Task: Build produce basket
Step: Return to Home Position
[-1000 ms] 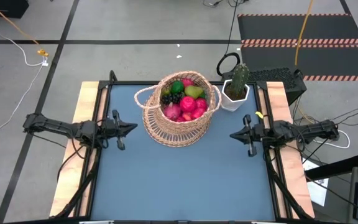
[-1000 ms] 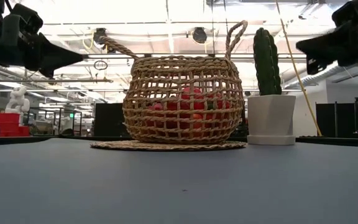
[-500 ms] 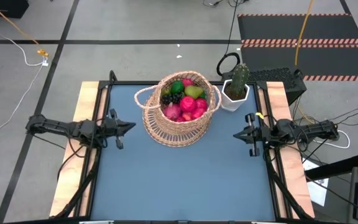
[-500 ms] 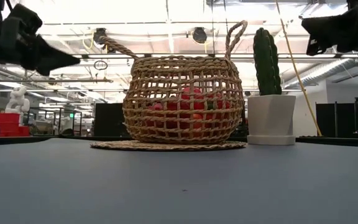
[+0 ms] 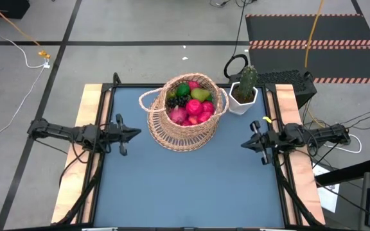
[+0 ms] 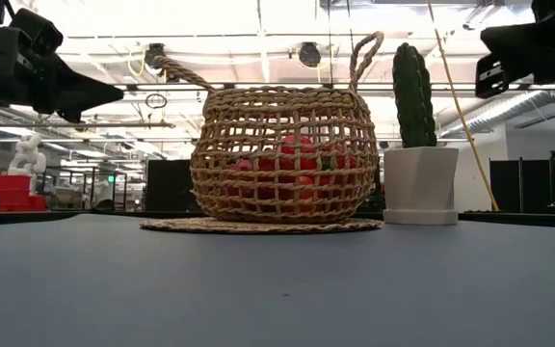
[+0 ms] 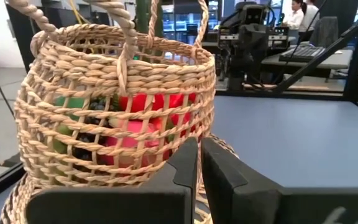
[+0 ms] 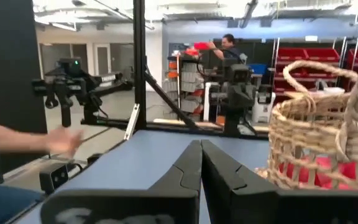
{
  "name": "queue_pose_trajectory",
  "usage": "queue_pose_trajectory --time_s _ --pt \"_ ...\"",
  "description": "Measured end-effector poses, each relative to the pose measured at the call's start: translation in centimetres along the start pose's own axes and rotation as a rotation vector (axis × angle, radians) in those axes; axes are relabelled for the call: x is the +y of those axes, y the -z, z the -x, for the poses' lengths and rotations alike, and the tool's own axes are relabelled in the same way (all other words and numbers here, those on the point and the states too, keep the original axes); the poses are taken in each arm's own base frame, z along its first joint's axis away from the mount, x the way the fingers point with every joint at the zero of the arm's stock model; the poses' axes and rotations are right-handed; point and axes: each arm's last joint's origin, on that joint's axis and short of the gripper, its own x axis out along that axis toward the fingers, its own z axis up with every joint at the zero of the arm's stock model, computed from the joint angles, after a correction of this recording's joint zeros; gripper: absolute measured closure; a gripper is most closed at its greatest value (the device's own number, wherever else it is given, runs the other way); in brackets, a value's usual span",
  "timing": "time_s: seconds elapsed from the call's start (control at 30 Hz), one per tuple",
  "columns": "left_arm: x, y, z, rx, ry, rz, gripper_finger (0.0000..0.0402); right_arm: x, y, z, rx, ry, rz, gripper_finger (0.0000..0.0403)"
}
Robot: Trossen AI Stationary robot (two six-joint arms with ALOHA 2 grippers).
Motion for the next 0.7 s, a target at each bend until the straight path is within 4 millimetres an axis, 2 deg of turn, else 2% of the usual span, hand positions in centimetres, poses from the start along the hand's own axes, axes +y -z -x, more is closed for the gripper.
queue_pose_trajectory --time_s 0.33,0.43,0.53,0.7 --pt "0.01 -0.06 0.0 -0.007 -0.003 0.004 0.0397 0.0 0.36 0.01 0.037 0.001 -0.063 0.0403" --pt "0.01 -0.06 0.0 -0.007 -0.003 0.002 0.0398 0.01 0.75 0.03 0.077 0.005 -0.202 0.0403" --pt "0.01 -0.06 0.0 -0.007 -0.003 0.003 0.0388 0.01 0.76 0.01 0.078 0.01 -0.29 0.0403" --pt "0.01 -0.08 0.0 -0.008 -0.003 0.003 0.0369 0.01 0.73 0.01 0.075 0.01 -0.303 0.0403"
